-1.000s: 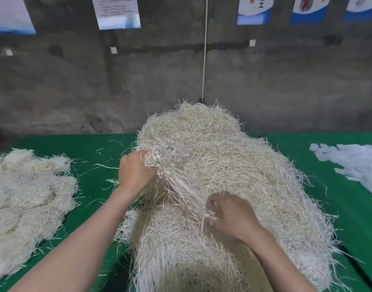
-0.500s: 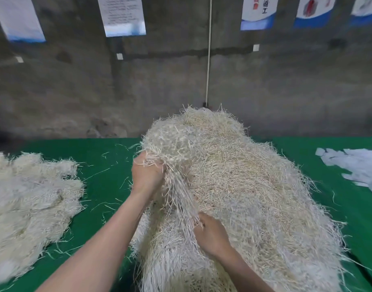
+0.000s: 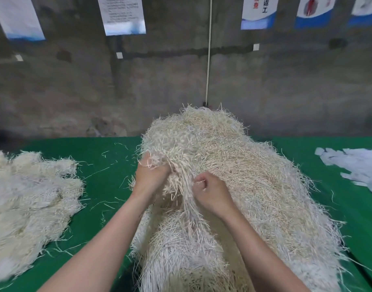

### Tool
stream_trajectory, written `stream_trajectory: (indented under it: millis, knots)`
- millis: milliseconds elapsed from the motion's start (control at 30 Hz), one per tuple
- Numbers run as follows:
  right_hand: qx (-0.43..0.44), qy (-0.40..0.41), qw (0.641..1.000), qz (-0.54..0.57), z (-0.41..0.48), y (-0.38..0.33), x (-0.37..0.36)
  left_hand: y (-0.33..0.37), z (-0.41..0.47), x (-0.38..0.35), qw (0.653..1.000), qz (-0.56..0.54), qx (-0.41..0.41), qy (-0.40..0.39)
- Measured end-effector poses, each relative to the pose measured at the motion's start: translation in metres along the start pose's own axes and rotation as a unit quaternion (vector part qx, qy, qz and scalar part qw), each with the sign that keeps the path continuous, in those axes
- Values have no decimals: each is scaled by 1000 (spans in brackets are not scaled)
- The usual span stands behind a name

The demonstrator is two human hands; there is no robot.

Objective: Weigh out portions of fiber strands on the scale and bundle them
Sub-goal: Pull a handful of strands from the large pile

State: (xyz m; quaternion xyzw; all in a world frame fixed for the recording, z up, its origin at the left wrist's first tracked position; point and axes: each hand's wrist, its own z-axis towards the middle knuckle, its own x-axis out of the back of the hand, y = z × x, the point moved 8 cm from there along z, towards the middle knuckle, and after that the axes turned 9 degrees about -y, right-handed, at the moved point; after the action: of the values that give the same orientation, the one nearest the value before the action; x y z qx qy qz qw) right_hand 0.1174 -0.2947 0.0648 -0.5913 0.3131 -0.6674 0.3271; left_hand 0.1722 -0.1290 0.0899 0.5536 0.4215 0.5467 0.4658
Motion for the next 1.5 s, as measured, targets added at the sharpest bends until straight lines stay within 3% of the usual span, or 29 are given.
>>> stream_trajectory:
  millis: [100, 467, 567, 700, 767, 900, 933, 1000, 1100, 1233, 1300, 1367, 1467, 1500]
  knots:
    - [-13, -54, 997, -49, 7, 9, -36, 14, 6, -2, 998, -68, -3, 12]
    - [-101, -57, 979, -168, -5, 97, -54, 21, 2, 15, 988, -128, -23, 85]
    - [-127, -69, 980, -136, -4, 106, -54, 30, -1, 17, 987, -135, -22, 86]
    - [-161, -172, 955, -180, -22, 131, -66, 47, 6, 41, 981, -159, -41, 105]
    - [-154, -166, 968, -111, -22, 115, -52, 53, 7, 43, 990, -93, -58, 88]
    - [-15, 8, 999, -36, 1, 26, 20, 42, 1, 32, 995, -76, -32, 57]
    - [28, -12, 999, 39, 2, 3, 24, 40, 0, 30, 995, -88, -21, 51]
    - [55, -131, 972, 188, 4, -25, 2, 45, -5, 25, 993, -110, -9, 34]
    - [29, -219, 964, 150, 4, -25, -47, 57, -14, 16, 989, -149, -3, 8]
    - [-73, -143, 975, 152, 20, 27, -63, 55, -25, 4, 961, -258, 21, -101]
    - [-115, -68, 972, 194, 18, 49, -43, 41, -26, 2, 968, -178, 56, -168]
    - [-152, -29, 948, 277, 9, 72, -28, 24, -30, -8, 962, 50, 75, -258]
    - [-199, -36, 940, 276, -1, 85, -17, -24, -43, -43, 837, 316, 133, -426]
    - [-191, -27, 953, 234, 9, 77, -9, -37, -43, -52, 802, 385, 134, -436]
